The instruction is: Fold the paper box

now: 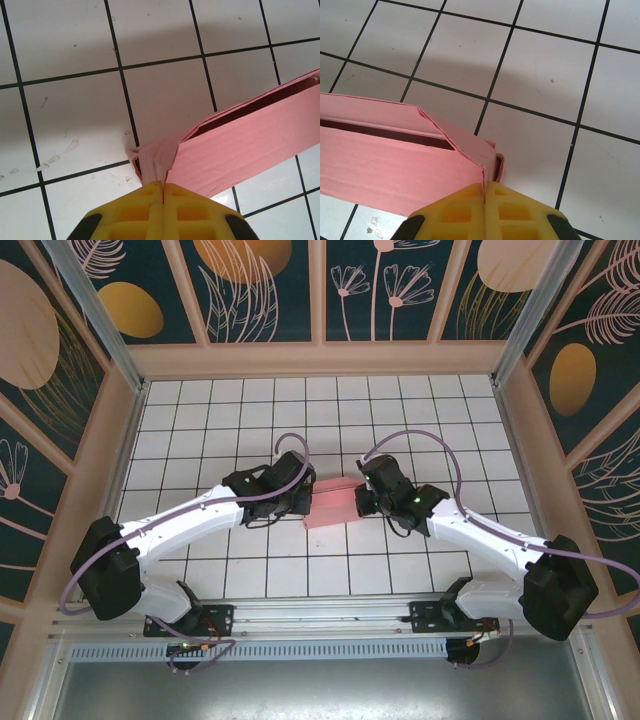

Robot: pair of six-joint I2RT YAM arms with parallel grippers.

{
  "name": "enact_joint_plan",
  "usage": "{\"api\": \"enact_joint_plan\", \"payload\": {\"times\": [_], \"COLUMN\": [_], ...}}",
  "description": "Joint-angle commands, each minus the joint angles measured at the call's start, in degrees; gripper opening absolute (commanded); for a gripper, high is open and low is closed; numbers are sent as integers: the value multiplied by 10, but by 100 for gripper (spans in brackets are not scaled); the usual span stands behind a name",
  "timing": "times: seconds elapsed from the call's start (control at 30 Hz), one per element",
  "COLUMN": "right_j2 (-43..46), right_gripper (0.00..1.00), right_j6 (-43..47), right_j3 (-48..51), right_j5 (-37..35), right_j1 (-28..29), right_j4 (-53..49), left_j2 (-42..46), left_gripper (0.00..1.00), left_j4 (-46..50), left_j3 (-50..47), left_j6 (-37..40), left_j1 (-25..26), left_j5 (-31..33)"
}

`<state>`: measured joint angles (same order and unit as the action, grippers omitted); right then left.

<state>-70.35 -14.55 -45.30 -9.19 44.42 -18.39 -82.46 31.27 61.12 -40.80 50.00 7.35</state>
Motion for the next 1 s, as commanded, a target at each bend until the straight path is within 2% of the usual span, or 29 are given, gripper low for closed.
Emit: {"api": "enact_joint_plan", "payload": {"times": [0.0, 0.5, 0.97], "right_j2": [-2, -5, 7], "right_gripper": [0, 0, 0], "right_j6": [-11, -11, -17], "right_j3": [2, 5, 59], "right_j5": [10, 8, -7], "right_j1": [12, 13, 32], "right_j4": [3, 6, 54], "left_j2": [-5, 9, 33], "left_gripper": [0, 0, 0], "left_j4": [3, -55, -129], "left_j3": [20, -24, -123], "left_j6": [-8, -31, -33], "left_j1": [-11, -27, -27], "left_j5": [-24, -83, -94]}}
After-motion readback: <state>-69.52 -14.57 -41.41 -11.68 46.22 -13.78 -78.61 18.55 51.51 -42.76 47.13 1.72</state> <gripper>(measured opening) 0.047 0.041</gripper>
